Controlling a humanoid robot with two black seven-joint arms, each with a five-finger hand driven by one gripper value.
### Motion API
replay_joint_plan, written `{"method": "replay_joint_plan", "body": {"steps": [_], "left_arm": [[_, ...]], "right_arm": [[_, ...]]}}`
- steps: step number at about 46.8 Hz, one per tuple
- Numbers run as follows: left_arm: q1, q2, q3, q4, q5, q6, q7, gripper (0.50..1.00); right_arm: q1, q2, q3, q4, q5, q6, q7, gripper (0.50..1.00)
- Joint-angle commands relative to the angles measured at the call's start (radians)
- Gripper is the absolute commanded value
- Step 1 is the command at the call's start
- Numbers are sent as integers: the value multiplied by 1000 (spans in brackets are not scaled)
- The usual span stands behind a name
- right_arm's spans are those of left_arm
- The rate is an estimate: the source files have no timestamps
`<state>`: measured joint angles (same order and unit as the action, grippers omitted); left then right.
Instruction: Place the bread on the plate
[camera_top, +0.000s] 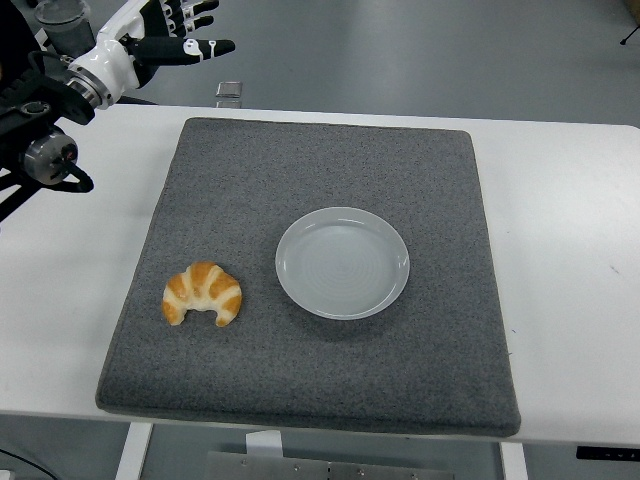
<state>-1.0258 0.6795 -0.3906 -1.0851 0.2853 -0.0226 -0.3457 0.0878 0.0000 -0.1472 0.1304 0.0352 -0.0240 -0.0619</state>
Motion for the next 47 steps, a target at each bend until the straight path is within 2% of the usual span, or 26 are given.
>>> {"method": "replay_joint_plan", "body": {"steps": [1, 10, 17, 21, 27, 34, 47], "left_arm": [[-51, 52, 84, -58, 2, -13, 7, 1000], [-180, 156, 291, -173, 29, -31, 25, 1000], [-227, 219, 387, -228, 121, -59, 28, 1000], [-240, 262, 409, -272, 198, -72, 54, 1000], [-241, 313, 414, -323, 302, -149, 128, 1000], [-240, 353, 430, -358, 368, -206, 174, 1000], [-237, 403, 455, -417, 569, -280, 185, 1000]], "right_arm": [[1, 0, 0, 0, 0, 1, 1, 930], [0, 0, 0, 0, 0, 1, -1, 932], [0, 0, 0, 0, -1, -1, 1, 930], [0, 0, 0, 0, 0, 1, 1, 930], [0, 0, 0, 0, 0, 1, -1, 932], [1, 0, 0, 0, 0, 1, 1, 930], [0, 0, 0, 0, 0, -1, -1, 932]]}}
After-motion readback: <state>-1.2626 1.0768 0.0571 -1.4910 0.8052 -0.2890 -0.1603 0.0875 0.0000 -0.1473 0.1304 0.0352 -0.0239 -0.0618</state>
